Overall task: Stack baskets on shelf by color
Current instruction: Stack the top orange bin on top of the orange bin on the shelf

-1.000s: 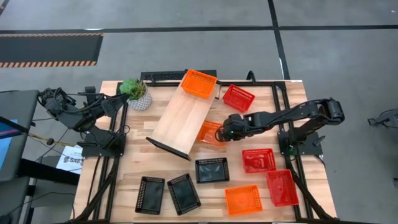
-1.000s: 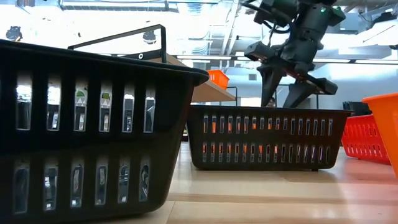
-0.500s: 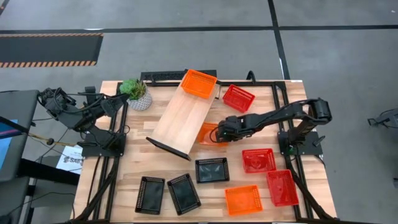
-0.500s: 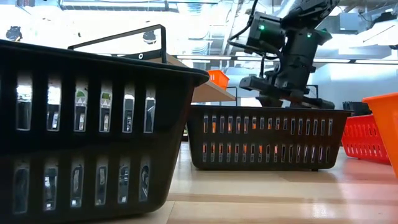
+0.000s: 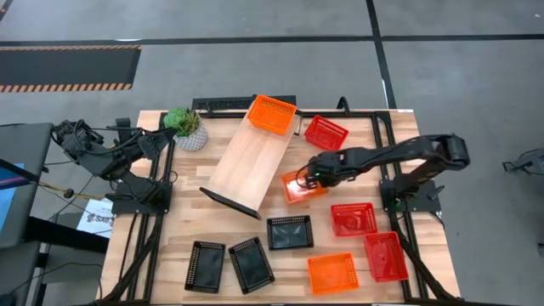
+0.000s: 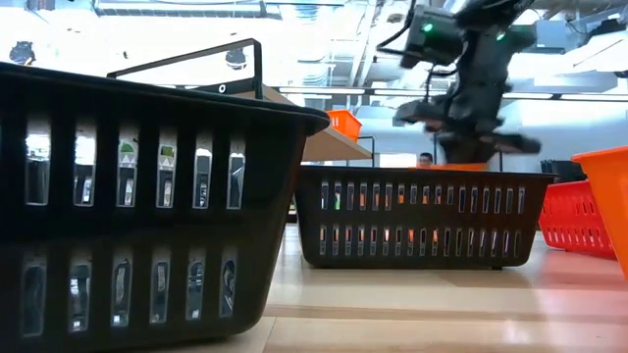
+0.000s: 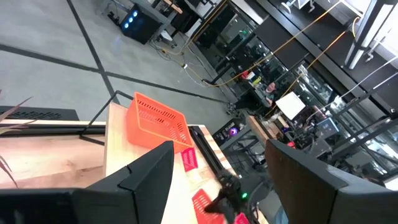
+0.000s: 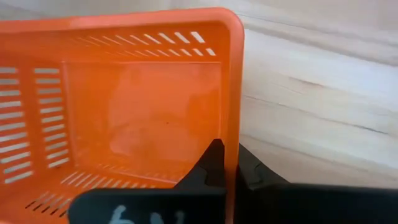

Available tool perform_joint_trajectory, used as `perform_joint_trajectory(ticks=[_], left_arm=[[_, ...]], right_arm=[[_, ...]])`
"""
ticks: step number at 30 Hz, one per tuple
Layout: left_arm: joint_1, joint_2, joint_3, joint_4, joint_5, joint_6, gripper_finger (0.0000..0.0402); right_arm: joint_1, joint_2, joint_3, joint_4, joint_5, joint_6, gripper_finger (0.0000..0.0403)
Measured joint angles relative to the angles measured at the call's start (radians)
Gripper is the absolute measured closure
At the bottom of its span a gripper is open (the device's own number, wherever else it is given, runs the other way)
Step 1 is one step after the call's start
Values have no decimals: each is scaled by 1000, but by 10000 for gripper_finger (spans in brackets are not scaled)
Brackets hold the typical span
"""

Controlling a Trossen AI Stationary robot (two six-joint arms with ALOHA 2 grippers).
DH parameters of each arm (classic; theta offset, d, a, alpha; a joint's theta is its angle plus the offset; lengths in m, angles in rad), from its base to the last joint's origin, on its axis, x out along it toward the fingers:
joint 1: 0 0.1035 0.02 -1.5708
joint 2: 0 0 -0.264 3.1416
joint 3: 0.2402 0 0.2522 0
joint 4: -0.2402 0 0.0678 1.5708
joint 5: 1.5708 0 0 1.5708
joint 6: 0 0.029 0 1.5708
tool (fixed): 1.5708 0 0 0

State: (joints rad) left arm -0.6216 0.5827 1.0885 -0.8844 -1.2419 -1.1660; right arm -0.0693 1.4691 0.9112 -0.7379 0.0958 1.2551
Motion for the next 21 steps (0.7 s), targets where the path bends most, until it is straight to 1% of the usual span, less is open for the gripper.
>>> perform_joint_trajectory(ticks=[4,6,7,8,10,14,17,19,21], left_arm=[[0,0,0,0,0,-1,160],[0,0,0,0,0,-2,160],[0,0,0,0,0,-2,160],[0,0,0,0,0,-2,160],[0,0,0,0,0,-2,160],[0,0,0,0,-1,-2,160],[0,0,0,0,-2,-2,160],[0,0,0,0,-6,-2,160],[0,0,0,0,-22,-2,160]], right_arm=[[-5,-159,-1,-164,8,-15,397],[-6,-251,-1,-184,25,8,397],[-6,-298,-1,-162,38,20,398],[-8,-345,-1,-131,44,30,398],[-16,-424,0,-47,90,55,398],[-66,-513,0,163,202,66,398],[-135,-519,0,324,223,29,398],[-180,-499,0,427,222,14,398],[-214,-468,9,493,221,4,398]])
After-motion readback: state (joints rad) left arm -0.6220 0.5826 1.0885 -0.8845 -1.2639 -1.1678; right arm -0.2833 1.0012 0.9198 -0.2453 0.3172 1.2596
